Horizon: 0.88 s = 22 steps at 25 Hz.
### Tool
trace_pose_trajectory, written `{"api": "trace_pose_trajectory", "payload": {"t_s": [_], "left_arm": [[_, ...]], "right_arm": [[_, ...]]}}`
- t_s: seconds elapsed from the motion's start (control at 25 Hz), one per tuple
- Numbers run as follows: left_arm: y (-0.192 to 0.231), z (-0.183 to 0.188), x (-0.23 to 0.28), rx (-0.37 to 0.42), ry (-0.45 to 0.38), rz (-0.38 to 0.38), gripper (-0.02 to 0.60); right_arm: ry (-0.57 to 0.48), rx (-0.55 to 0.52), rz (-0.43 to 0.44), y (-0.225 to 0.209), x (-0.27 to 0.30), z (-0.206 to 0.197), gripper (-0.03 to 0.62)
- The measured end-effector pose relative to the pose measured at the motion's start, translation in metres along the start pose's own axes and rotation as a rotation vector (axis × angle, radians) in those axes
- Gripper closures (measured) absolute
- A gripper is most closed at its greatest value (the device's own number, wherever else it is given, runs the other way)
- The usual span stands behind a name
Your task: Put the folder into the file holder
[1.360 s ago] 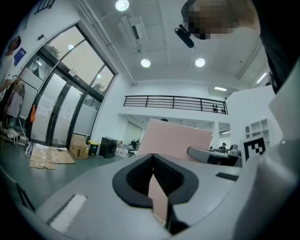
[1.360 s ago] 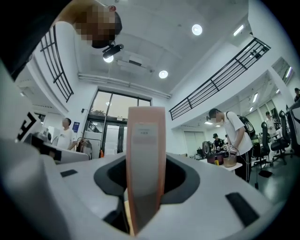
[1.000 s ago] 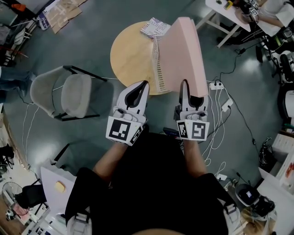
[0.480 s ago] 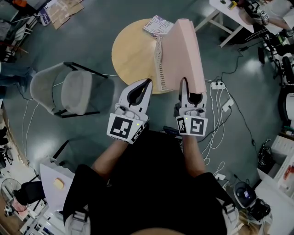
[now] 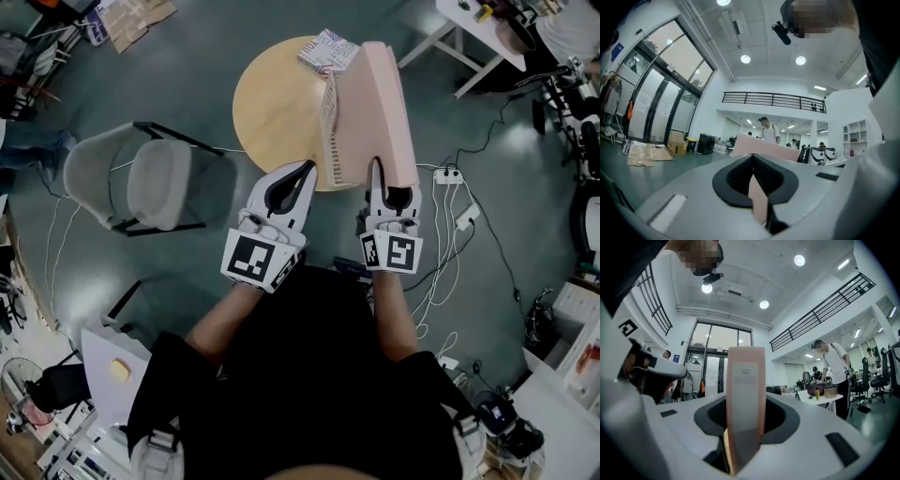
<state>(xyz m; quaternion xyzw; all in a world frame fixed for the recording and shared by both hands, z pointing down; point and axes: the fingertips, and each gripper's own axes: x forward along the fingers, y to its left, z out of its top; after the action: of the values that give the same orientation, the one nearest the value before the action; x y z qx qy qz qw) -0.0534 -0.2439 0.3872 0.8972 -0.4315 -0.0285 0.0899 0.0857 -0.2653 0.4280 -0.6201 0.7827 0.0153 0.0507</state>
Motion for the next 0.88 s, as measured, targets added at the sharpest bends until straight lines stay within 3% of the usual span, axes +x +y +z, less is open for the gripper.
{"api": "trace_pose_trajectory", "payload": {"t_s": [0.88], "left_arm": [[0.014,0.002,0.003,-0.008,-0.006,-0.005,0.575]], "right_arm": [[0.073,-0.012,0.015,0.004,0.018,-0.039,0.453]]}}
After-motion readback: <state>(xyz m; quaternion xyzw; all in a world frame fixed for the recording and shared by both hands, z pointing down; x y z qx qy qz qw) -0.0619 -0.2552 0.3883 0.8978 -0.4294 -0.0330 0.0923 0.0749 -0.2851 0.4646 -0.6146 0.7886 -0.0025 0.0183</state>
